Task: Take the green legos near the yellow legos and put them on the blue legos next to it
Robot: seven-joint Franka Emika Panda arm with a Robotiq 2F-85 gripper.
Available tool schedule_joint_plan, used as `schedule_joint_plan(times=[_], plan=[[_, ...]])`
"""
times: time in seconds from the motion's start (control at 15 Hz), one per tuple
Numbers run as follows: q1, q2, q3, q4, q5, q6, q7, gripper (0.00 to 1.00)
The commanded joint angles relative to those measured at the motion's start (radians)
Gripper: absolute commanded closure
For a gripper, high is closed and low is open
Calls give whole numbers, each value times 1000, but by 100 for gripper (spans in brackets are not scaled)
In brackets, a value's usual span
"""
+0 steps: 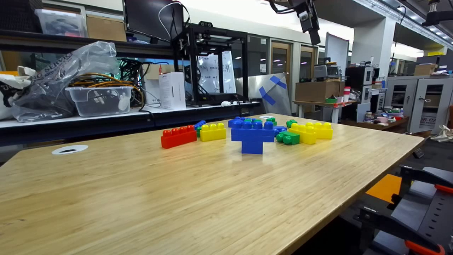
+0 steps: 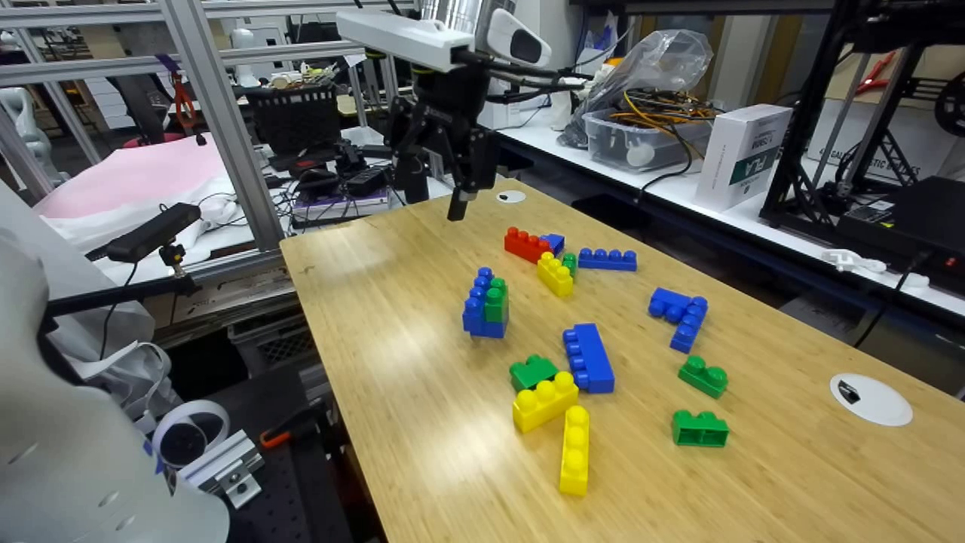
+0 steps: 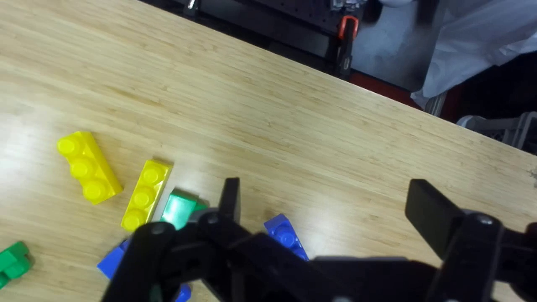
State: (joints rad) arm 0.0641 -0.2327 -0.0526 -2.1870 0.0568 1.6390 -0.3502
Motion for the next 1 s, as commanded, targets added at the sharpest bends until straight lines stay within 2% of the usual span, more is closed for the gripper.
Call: schedule_joint_plan(times=[0.0, 0.33, 0.73, 0.93], plan=[[-8, 94, -5, 81, -75, 3, -195, 0], [-30, 163, -13, 97, -174, 125, -477, 0], [-83, 256, -23, 60, -209, 284, -838, 0], [-100, 303, -17, 42, -246, 347, -932, 0]])
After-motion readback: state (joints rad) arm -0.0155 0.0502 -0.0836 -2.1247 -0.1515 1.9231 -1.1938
